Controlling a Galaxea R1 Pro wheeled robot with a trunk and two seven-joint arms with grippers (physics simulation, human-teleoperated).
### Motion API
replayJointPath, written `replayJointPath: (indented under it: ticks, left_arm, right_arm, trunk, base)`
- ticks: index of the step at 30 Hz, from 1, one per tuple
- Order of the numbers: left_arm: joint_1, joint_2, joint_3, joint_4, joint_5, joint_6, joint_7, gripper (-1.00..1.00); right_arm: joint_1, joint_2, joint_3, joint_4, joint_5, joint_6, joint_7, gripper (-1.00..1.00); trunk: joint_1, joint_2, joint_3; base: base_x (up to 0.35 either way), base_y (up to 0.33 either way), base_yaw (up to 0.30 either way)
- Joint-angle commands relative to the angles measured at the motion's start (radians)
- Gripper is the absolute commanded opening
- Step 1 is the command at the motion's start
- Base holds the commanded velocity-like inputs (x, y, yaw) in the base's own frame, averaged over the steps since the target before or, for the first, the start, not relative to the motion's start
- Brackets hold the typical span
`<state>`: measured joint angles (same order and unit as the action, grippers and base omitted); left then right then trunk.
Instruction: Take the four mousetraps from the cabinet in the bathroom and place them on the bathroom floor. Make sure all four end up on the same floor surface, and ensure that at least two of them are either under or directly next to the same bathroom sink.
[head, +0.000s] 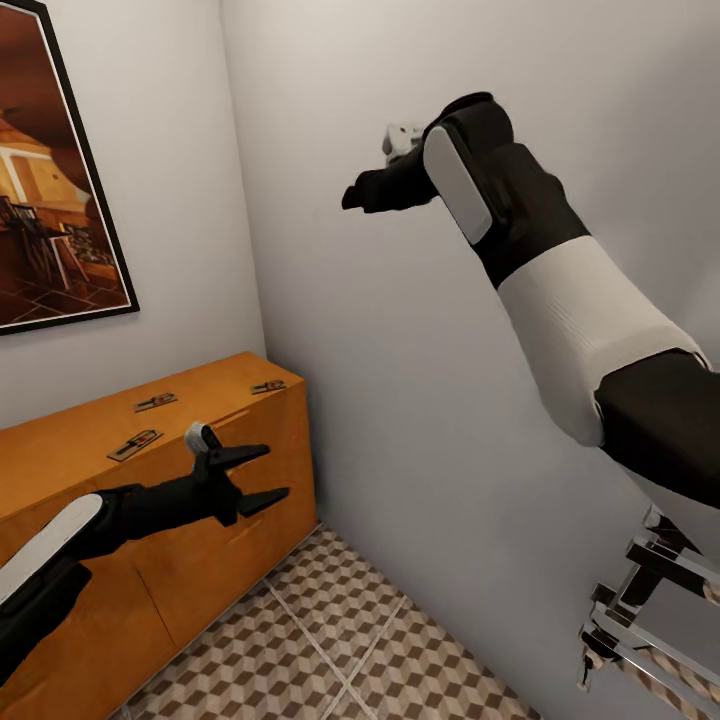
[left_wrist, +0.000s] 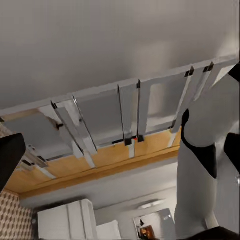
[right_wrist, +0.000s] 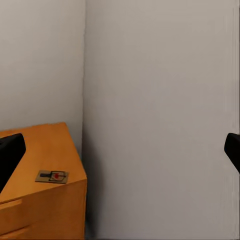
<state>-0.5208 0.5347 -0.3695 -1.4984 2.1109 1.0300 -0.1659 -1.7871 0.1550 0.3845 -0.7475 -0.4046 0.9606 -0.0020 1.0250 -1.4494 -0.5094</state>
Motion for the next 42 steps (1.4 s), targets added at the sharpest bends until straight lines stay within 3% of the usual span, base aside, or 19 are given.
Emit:
replayJointPath:
  ticks: [1, 3, 4, 8, 15, 19, 22, 24, 25, 30, 42]
  left_arm:
    - [-0.001, 0.013, -0.003, 0.0, -0.009, 0.0, -0.038, 1.0]
    - [-0.001, 0.032, -0.004, 0.0, -0.008, 0.0, -0.093, 1.0]
    - [0.0, 0.057, -0.007, 0.0, -0.008, 0.0, -0.176, 1.0]
    - [0.002, 0.075, -0.025, 0.0, -0.009, -0.001, -0.27, 1.0]
    - [-0.006, 0.083, -0.048, 0.0, -0.011, -0.001, -0.376, 1.0]
    - [-0.009, 0.083, -0.042, 0.0, -0.011, -0.001, -0.399, 1.0]
    - [-0.011, 0.085, -0.009, 0.0, -0.011, -0.002, -0.42, 1.0]
    - [-0.01, 0.087, 0.036, 0.0, -0.011, -0.002, -0.431, 1.0]
    - [-0.01, 0.09, 0.112, 0.0, -0.011, -0.002, -0.439, 1.0]
    - [-0.01, 0.09, 0.174, 0.001, -0.011, -0.003, -0.443, 1.0]
    - [-0.012, 0.083, 0.186, 0.001, -0.011, -0.01, -0.439, 1.0]
  right_arm:
    - [-0.001, 0.0, 0.01, 0.001, 0.0, -0.01, -0.013, 1.0]
    - [0.001, 0.001, 0.022, 0.003, -0.002, -0.041, -0.042, 1.0]
    - [0.002, 0.001, 0.032, 0.006, -0.008, -0.091, -0.089, 1.0]
    - [0.008, 0.001, 0.038, 0.008, -0.013, -0.145, -0.135, 1.0]
    - [0.044, 0.004, 0.043, 0.008, -0.016, -0.184, -0.164, 1.0]
    - [0.051, 0.005, 0.044, 0.009, -0.016, -0.189, -0.168, 1.0]
    - [0.055, 0.006, 0.045, 0.009, -0.016, -0.191, -0.169, 1.0]
    - [0.061, 0.006, 0.045, 0.009, -0.017, -0.191, -0.17, 1.0]
    - [0.087, 0.006, 0.045, 0.002, -0.015, -0.192, -0.169, 1.0]
    - [0.113, 0.006, 0.045, -0.003, -0.016, -0.191, -0.167, 1.0]
    - [0.119, 0.006, 0.045, -0.004, -0.017, -0.188, -0.167, 1.0]
  trunk:
    - [0.0, -0.001, -0.001]
    - [0.0, -0.001, -0.001]
    - [0.0, -0.001, -0.001]
    - [0.0, -0.001, -0.001]
    - [0.0, -0.001, -0.001]
    - [0.0, -0.001, -0.001]
    - [0.0, -0.001, -0.001]
    - [0.0, -0.001, -0.001]
    - [0.0, -0.001, -0.001]
    - [0.0, -0.001, -0.001]
    - [0.0, -0.001, -0.001]
  base:
    - [0.0, 0.0, 0.0]
    - [0.0, 0.0, 0.0]
    - [0.0, 0.0, 0.0]
    - [0.0, 0.0, 0.0]
    - [0.0, 0.0, 0.0]
    - [0.0, 0.0, 0.0]
    - [0.0, 0.0, 0.0]
    - [0.0, 0.0, 0.0]
    - [0.0, 0.0, 0.0]
    - [0.0, 0.0, 0.002]
    - [0.0, 0.0, 0.196]
